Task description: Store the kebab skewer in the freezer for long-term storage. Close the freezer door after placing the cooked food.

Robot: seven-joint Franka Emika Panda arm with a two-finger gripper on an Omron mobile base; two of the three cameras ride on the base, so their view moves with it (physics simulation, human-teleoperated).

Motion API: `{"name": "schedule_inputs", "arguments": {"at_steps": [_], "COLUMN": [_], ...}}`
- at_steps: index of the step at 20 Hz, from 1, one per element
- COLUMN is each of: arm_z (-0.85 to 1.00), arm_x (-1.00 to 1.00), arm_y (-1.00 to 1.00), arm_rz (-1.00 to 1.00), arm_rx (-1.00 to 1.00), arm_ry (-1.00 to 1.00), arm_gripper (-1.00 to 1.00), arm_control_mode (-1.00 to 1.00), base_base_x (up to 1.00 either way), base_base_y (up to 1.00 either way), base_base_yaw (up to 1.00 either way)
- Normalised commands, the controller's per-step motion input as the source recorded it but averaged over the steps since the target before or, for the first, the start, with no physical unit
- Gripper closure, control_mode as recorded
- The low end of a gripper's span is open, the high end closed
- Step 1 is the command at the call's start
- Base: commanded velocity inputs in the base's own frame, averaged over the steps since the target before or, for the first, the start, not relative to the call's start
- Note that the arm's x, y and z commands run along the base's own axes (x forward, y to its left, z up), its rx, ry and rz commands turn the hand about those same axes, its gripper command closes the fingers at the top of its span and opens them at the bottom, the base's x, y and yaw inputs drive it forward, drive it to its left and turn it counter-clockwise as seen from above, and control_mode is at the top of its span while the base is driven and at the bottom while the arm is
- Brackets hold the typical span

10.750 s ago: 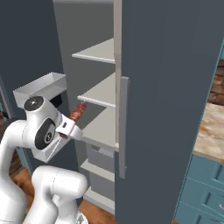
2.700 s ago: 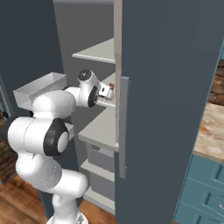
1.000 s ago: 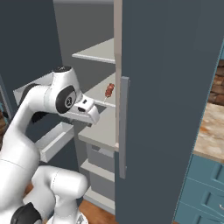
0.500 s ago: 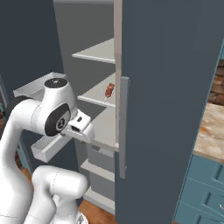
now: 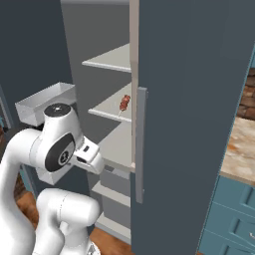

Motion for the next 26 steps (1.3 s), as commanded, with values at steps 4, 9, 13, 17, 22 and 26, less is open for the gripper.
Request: {"name": "schedule_inputs", "arguments": {"at_steps": [4,9,13,17,22,26], "arm_z": [0.00,-0.01,0.00,0.00,0.00,0.00], "arm_x": [-0.02,-0.06,0.00,0.00,0.00,0.00], "arm_y": [0.00,0.00,0.00,0.00,0.00,0.00], "arm_rz": [0.00,0.00,0.00,0.00,0.00,0.00], "arm_rx": [0.00,0.00,0.00,0.00,0.00,0.00], "arm_ry": [0.00,0.00,0.00,0.00,0.00,0.00], "arm_gripper": [-1.00,-1.00,-1.00,-1.00,-1.00,-1.00], "arm_control_mode": [-1.00,1.00,1.00,1.00,1.00,1.00], "base_base_x": [0.00,-0.42,-0.54,-0.52,-0.55,-0.17], "base_base_y": [0.00,0.00,0.04,0.13,0.28,0.70], "base_base_yaw": [0.00,-0.09,-0.21,-0.42,-0.44,-0.15]}}
